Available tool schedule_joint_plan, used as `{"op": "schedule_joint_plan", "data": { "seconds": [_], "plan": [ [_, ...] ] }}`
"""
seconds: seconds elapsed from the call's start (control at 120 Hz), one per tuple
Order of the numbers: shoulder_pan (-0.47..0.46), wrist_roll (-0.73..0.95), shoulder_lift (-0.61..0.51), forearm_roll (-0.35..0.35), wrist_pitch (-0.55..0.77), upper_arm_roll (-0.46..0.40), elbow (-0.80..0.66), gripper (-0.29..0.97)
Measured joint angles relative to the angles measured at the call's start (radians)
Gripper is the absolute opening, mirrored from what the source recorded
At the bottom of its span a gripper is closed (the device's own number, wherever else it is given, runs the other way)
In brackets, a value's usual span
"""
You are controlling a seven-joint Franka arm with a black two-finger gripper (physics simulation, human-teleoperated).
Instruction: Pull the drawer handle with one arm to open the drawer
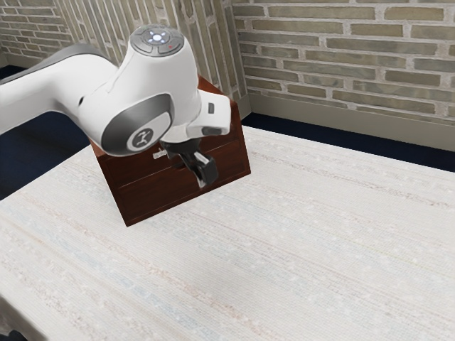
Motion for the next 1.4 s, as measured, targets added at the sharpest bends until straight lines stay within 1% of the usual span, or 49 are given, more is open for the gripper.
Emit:
{"op": "schedule_joint_plan", "data": {
  "seconds": [0.433, 0.742, 0.933, 1.108, 1.4],
  "plan": [
    [0.093, 0.069, 0.053, 0.005, 0.031, -0.001, 0.008, 0.68],
    [0.052, 0.094, 0.070, 0.004, 0.056, -0.001, 0.008, 0.68],
    [0.055, 0.115, 0.075, 0.006, 0.074, 0.011, 0.037, 0.68],
    [0.069, 0.135, 0.129, 0.006, 0.088, 0.026, 0.084, 0.68],
    [0.064, 0.155, 0.178, 0.005, 0.100, 0.026, 0.100, 0.68]
  ]
}}
